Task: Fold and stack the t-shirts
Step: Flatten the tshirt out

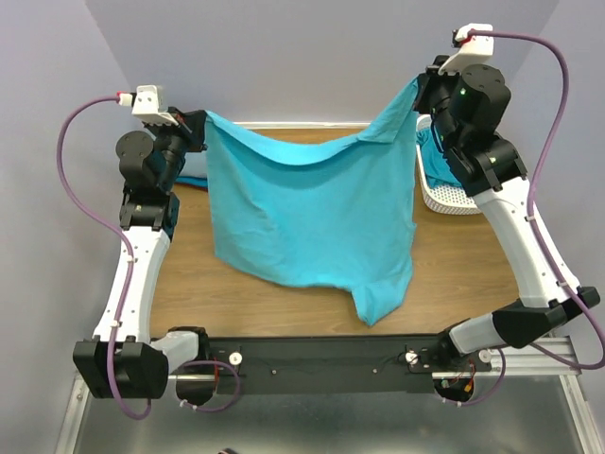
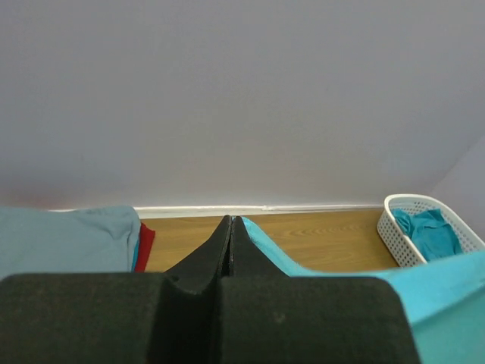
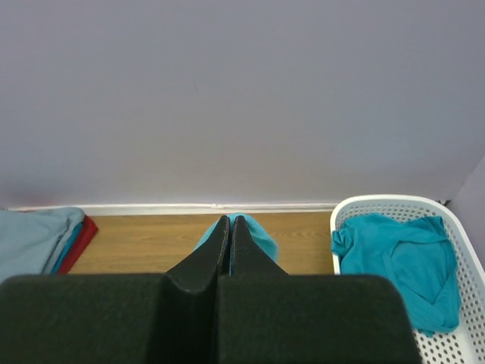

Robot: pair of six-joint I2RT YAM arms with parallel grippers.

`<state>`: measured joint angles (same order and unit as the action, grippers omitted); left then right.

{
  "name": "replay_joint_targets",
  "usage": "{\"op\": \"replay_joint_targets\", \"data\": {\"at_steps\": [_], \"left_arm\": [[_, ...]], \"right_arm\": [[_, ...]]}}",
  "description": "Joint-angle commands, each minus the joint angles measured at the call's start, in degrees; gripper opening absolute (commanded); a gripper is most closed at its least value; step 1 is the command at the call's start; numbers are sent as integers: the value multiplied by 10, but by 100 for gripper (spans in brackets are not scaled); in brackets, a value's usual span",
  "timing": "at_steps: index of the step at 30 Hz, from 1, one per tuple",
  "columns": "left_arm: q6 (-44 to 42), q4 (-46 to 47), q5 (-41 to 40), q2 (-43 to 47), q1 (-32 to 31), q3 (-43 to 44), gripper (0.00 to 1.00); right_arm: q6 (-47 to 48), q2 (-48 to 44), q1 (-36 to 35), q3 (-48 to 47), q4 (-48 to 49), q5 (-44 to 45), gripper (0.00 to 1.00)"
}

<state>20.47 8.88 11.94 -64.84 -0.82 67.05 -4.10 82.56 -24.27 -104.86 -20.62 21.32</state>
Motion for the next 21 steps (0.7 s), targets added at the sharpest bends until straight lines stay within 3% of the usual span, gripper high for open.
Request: {"op": "replay_joint_targets", "data": {"at_steps": [1, 13, 21], "left_arm": [[12, 55, 24, 21, 2, 8, 0], [-32, -21, -46, 225, 3, -25, 0], [-66, -69, -100, 345, 3, 40, 0]], "right_arm": [[16, -14, 1, -21, 73, 11, 0], [-3, -114, 1, -17, 75, -32, 0], [1, -193, 1, -53, 73, -59, 0]]}}
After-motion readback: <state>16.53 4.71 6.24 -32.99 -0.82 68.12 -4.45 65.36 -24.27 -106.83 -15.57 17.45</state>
